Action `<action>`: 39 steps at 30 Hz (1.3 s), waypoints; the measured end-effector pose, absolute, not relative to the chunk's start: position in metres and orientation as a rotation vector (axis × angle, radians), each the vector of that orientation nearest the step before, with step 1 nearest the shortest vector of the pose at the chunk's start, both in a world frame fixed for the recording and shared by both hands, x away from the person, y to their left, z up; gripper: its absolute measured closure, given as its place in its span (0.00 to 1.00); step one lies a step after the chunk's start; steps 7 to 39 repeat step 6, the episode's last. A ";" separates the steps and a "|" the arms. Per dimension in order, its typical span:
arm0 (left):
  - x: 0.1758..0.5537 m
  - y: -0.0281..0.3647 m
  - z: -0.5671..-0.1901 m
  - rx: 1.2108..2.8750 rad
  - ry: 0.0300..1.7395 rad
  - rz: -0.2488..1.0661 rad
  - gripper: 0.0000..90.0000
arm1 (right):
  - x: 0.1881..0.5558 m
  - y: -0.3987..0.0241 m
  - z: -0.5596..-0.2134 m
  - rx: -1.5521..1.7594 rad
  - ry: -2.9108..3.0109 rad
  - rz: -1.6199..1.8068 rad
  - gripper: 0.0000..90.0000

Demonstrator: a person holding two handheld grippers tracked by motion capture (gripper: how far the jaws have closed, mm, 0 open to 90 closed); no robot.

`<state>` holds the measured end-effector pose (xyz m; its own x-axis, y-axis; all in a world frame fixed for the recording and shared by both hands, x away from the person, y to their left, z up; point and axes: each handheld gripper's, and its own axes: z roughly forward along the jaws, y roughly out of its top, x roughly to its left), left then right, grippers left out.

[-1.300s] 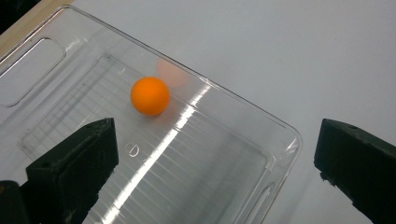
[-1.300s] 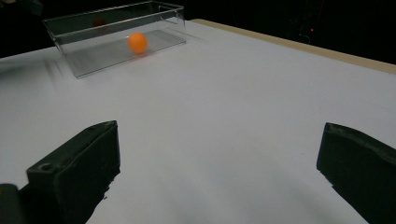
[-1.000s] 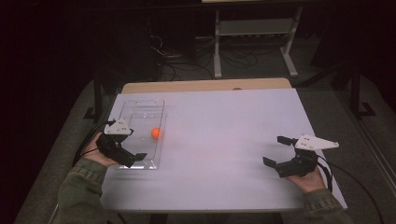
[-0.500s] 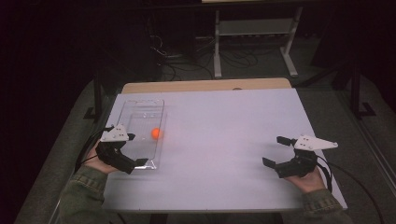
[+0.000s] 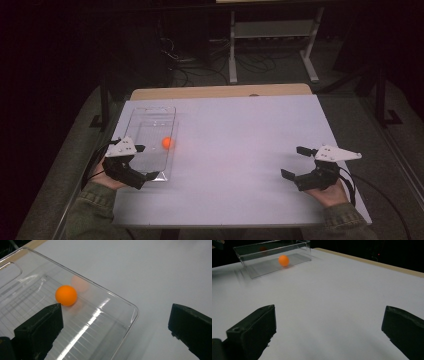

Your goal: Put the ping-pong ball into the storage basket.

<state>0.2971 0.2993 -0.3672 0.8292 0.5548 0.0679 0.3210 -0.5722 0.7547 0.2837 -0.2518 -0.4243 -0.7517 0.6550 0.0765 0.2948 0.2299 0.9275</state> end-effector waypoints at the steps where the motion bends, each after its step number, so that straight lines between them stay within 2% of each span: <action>1: 0.297 0.300 -0.368 2.220 0.637 0.384 0.00 | 0.284 -0.252 -0.424 0.879 2.178 1.530 0.00; 6: 0.295 0.307 -0.369 2.181 0.655 0.391 0.00 | 0.283 -0.251 -0.424 0.879 2.180 1.527 0.00; 39: 0.295 0.307 -0.369 2.181 0.655 0.391 0.00 | 0.283 -0.251 -0.424 0.879 2.180 1.527 0.00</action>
